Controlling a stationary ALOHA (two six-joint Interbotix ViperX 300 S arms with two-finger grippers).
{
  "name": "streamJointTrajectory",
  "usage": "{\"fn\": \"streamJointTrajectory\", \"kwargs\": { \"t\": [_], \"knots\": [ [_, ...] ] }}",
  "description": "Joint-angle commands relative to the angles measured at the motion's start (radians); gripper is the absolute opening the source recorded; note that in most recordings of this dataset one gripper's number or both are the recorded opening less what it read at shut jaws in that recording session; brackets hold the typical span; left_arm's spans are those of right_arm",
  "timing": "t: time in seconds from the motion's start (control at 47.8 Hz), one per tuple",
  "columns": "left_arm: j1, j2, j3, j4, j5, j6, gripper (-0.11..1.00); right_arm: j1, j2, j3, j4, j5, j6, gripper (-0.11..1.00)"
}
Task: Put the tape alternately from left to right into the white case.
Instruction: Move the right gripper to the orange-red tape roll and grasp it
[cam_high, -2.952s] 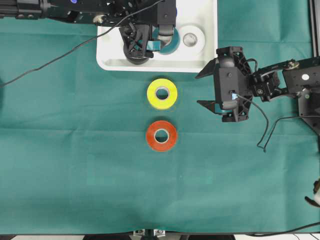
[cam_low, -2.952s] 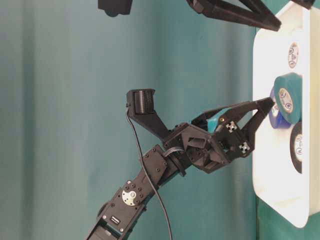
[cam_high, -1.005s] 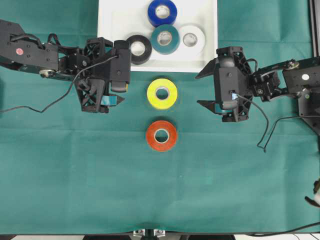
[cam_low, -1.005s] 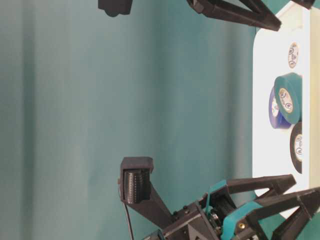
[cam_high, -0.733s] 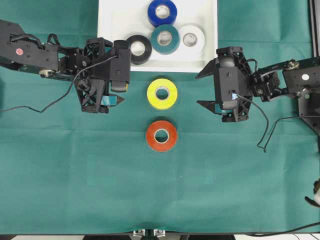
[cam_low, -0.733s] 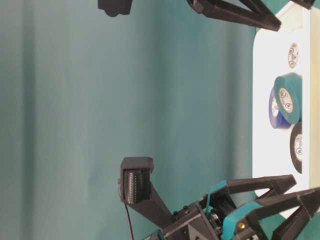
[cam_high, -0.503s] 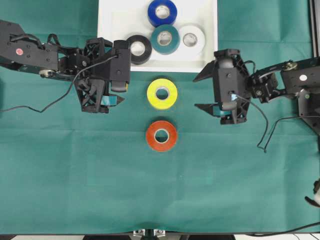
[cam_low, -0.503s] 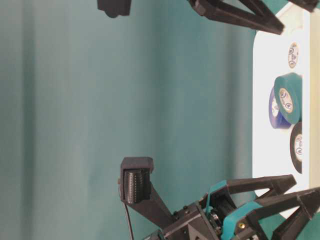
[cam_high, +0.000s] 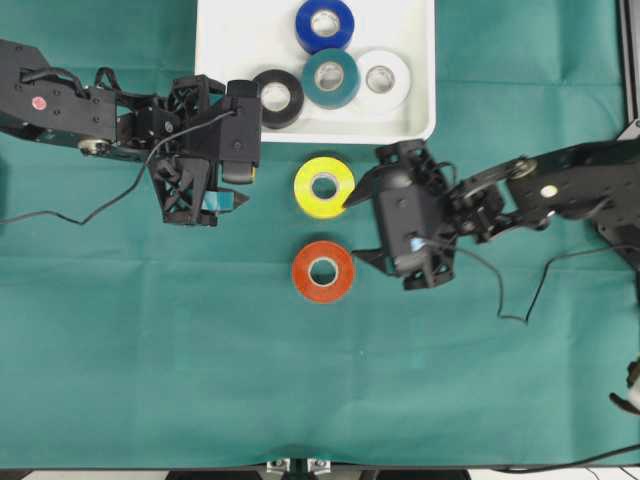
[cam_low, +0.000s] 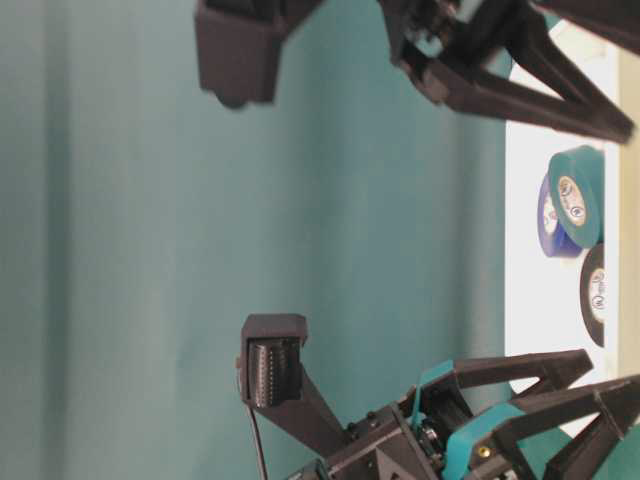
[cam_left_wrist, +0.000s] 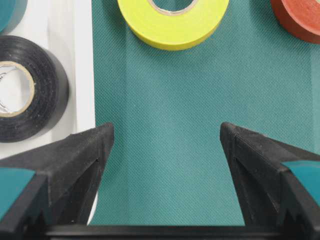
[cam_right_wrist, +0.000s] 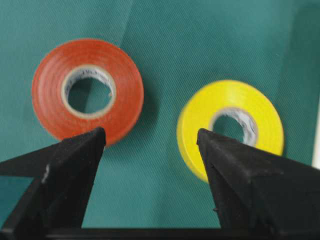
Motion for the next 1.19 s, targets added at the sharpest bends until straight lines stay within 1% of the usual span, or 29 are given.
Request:
{"fn": "streamJointTrajectory", "kwargs": {
  "t": [0.0,0.565,0.838,1.173],
  "knots": [
    [-0.003,-0.023,0.008,-0.002,-0.005,-0.002,0.85,0.008,0.014,-0.046,0.002,-0.005,0.0,0.81],
    [-0.003,-0.023,0.008,0.0,-0.005,-0.002,0.85,0.028,0.133,-0.138,0.002,-0.005,0.0,0.81],
    [-0.003,-0.021,0.008,-0.002,-0.005,-0.003,0.85,0.028,0.179,-0.163,0.002,0.0,0.0,0.81],
    [-0.005,-0.02,0.008,-0.002,-0.005,-0.003,0.85,0.028,0.244,-0.198,0.002,0.052,0.0,0.81]
  ]
}}
